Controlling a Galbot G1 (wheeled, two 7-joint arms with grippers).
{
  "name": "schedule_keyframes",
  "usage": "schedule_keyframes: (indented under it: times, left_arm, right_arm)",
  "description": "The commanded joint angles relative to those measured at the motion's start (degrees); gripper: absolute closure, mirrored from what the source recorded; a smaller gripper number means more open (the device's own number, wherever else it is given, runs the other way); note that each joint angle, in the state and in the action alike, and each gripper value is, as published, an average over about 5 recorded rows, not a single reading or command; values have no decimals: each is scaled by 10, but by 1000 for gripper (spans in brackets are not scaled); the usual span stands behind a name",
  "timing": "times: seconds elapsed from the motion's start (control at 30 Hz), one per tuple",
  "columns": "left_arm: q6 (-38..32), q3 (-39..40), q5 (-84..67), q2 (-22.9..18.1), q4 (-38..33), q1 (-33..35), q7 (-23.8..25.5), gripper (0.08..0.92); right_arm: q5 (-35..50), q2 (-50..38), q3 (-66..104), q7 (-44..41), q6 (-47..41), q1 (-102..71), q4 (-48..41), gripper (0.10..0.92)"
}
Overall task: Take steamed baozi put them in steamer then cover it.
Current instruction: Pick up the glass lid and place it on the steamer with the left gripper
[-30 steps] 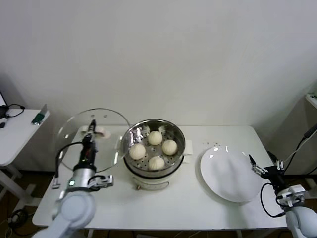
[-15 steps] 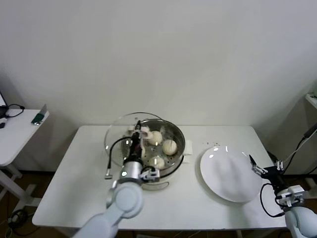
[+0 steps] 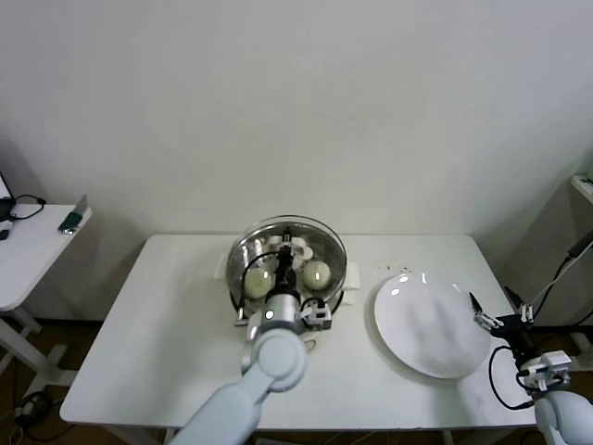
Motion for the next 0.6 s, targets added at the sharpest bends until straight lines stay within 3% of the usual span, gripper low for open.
schedule_keyframes:
  times: [0.03,0.6]
  left_arm:
    - [28,-1,-20,-30,38,-13,-8,849]
    - [28,-8,-34,-8,30,2,-14,849]
  right_arm:
    - [-4,3,5,-1,2,1,-3,203]
    - [-7,-8,-2,-2,0,17,-10,203]
